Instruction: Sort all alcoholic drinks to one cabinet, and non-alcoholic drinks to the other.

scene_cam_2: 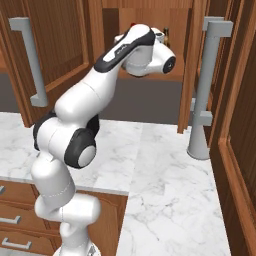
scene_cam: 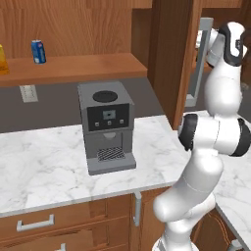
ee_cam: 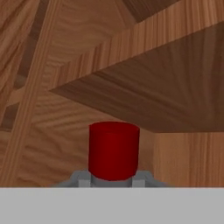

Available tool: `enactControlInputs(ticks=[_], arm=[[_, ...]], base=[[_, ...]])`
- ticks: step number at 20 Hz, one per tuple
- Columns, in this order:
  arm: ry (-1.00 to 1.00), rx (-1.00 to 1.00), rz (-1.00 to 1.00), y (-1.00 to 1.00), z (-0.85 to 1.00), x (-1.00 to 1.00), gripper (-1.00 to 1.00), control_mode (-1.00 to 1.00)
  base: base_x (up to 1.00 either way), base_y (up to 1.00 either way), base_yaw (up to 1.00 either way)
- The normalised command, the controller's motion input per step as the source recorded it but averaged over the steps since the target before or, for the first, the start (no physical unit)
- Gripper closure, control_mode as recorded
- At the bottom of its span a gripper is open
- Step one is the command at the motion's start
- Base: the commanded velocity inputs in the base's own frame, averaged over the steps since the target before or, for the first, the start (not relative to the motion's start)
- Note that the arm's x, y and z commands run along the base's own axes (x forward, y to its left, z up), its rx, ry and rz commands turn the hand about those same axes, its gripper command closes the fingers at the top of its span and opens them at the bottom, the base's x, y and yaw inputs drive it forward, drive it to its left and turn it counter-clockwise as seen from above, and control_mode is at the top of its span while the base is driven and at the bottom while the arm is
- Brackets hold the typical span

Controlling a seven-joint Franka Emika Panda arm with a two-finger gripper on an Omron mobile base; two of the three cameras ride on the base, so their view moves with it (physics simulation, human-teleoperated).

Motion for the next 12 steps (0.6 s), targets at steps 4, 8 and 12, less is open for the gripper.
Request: enactControlInputs(ticks=[4,8,12], arm=[[0.0,0.0,0.0,0.13,-0.13,0.18,1.0,-1.0],[0.0,0.0,0.0,0.2,-0.24,0.14,-1.0,-1.0],[0.0,0.0,0.0,0.22,-0.24,0.12,-1.0,-1.0]], base=[[0.0,0.0,0.0],[0.0,0.0,0.0],[0.0,0.0,0.0]])
